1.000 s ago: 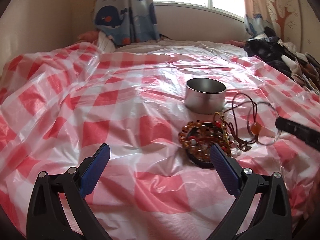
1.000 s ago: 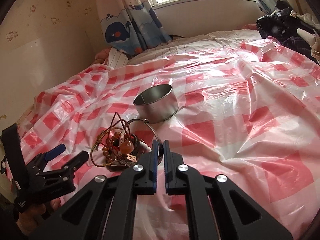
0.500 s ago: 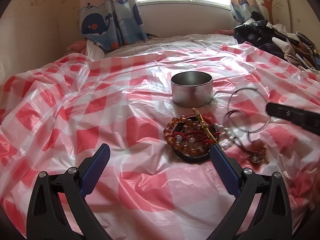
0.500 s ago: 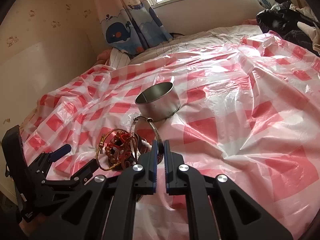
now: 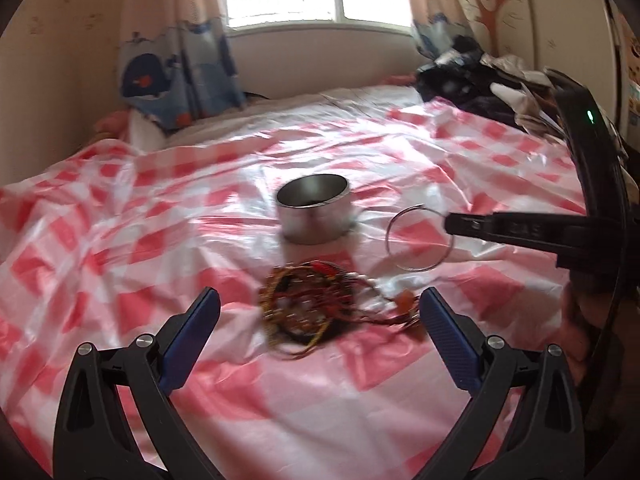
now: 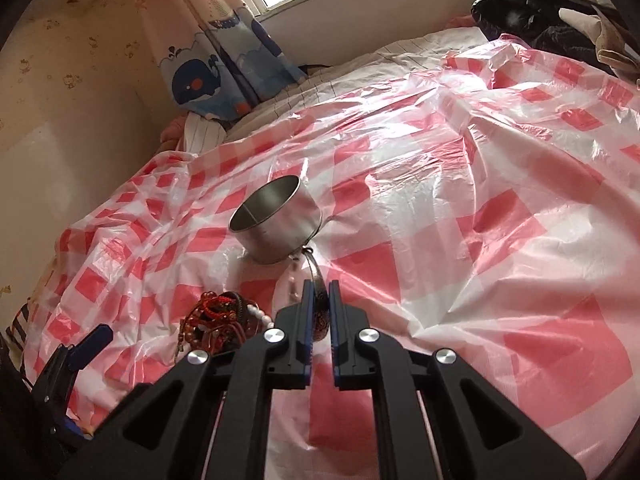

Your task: Organize jewelry

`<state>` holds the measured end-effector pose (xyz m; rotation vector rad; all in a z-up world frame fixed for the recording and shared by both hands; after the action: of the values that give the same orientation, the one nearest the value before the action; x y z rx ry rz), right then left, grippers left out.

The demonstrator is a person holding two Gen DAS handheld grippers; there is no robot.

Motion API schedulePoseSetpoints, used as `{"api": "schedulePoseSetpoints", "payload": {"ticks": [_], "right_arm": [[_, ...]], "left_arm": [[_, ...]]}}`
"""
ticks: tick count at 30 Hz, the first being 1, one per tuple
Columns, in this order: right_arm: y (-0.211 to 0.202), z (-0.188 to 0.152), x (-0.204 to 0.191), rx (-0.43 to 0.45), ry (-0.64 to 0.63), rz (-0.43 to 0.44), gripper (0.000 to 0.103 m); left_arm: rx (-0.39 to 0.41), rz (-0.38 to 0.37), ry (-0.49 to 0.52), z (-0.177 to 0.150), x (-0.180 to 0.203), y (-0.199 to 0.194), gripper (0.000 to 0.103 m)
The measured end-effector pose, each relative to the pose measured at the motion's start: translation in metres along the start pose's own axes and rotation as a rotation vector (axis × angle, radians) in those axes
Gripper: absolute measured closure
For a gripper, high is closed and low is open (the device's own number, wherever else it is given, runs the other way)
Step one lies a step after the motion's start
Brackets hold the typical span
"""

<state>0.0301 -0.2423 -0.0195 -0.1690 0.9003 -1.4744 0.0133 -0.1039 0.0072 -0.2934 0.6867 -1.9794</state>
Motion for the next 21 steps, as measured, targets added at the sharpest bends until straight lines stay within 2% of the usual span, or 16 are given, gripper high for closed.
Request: {"api": "schedulePoseSetpoints", "payload": {"ticks": [5, 6, 7, 9, 10, 11, 12, 15, 17, 21], "right_arm": [[0.007, 0.004, 0.022, -0.034, -0.001, -0.079, 0.095], [0.01, -0.001, 0.026, -0.056, 0.007, -0.082, 0.095], [0.014, -0.004, 0.029, -0.071, 0.016, -0.079, 0.095], [0.018, -0.01, 0.029, -0.095, 0.02, -0.07, 0.093], [0.02, -0.012, 0.026, -0.101, 0.008, -0.068, 0.077], [0.02, -0.012, 0.024, -0.095, -0.005, -0.074, 0.061], [0.02, -0.012, 0.022, -0.088, -0.018, -0.082, 0.058], [0.023, -0.014, 0.02, -0.101, -0.046, -0.111, 0.054], [0.028, -0.018, 0.021, -0.129, -0.057, -0.128, 0.046], [0.036, -0.026, 0.016, -0.162, -0.12, -0.158, 0.043]], "left_arm": [[-0.103, -0.077, -0.027, -0.004, 0.015, 0.051, 0.007], [-0.127, -0.09, -0.032, -0.007, 0.016, 0.059, 0.011], [-0.154, -0.104, -0.042, -0.011, 0.014, 0.067, 0.017], [-0.189, -0.131, -0.051, -0.016, 0.014, 0.073, 0.054], [-0.185, -0.12, -0.043, -0.016, 0.011, 0.072, 0.062], [-0.179, -0.11, -0.045, -0.015, 0.008, 0.07, 0.076], [-0.178, -0.109, -0.058, -0.015, 0.003, 0.067, 0.083], [-0.169, -0.11, -0.073, -0.012, -0.009, 0.055, 0.092], [-0.16, -0.124, -0.083, -0.01, -0.016, 0.045, 0.095], [-0.153, -0.132, -0.059, -0.009, -0.02, 0.034, 0.101]]}}
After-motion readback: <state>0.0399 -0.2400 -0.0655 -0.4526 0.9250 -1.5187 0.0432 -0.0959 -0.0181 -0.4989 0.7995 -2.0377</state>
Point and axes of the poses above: each gripper's, at about its wrist camera, not at the fingertips, and y roughly the way its jaws point, x to its right, z to its top, the point moved 10 cm from there along y, roughly the way its jaws point
